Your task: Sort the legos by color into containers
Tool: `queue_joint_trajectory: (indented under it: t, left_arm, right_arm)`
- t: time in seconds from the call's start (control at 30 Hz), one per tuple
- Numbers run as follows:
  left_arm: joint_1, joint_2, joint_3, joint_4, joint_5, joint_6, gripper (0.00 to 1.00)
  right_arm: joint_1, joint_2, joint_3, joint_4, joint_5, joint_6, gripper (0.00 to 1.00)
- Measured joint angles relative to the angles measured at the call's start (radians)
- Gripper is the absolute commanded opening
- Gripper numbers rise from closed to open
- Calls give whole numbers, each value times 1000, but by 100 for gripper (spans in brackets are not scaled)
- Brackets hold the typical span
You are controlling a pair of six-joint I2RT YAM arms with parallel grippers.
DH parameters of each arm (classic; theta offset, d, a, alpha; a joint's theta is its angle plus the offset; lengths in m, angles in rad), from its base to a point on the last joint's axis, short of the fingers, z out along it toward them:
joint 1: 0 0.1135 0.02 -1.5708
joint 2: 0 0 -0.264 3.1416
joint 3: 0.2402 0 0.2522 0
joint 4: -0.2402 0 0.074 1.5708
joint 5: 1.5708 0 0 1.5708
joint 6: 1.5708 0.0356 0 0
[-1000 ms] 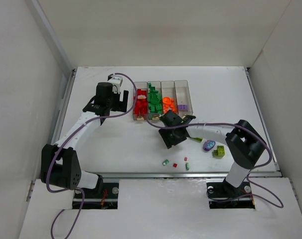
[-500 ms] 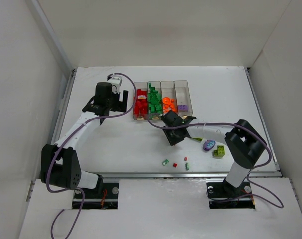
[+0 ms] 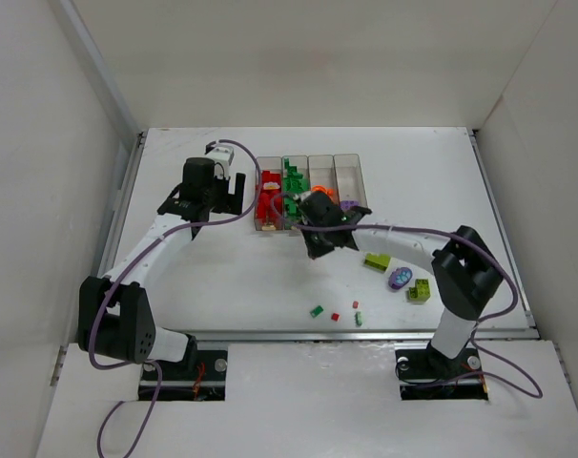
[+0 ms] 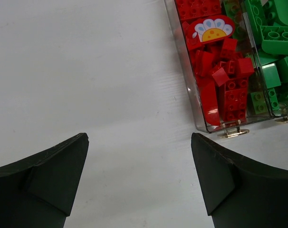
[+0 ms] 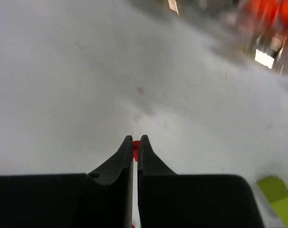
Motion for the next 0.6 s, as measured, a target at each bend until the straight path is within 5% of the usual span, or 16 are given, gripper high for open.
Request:
queue_joint_trajectory:
  t: [0.43,0.57,0.6]
  left_arm:
    - [0,-1,-16,0,0,1,87]
    - [5,-1,-16,1,0,1,87]
    - [7,-1,-16,1,0,1,87]
  right_arm:
    - [-27,465,832,98,122,56,0]
    - [-43,558,907,65,156,66,28]
    - [-45,562,907,51,159,68,45]
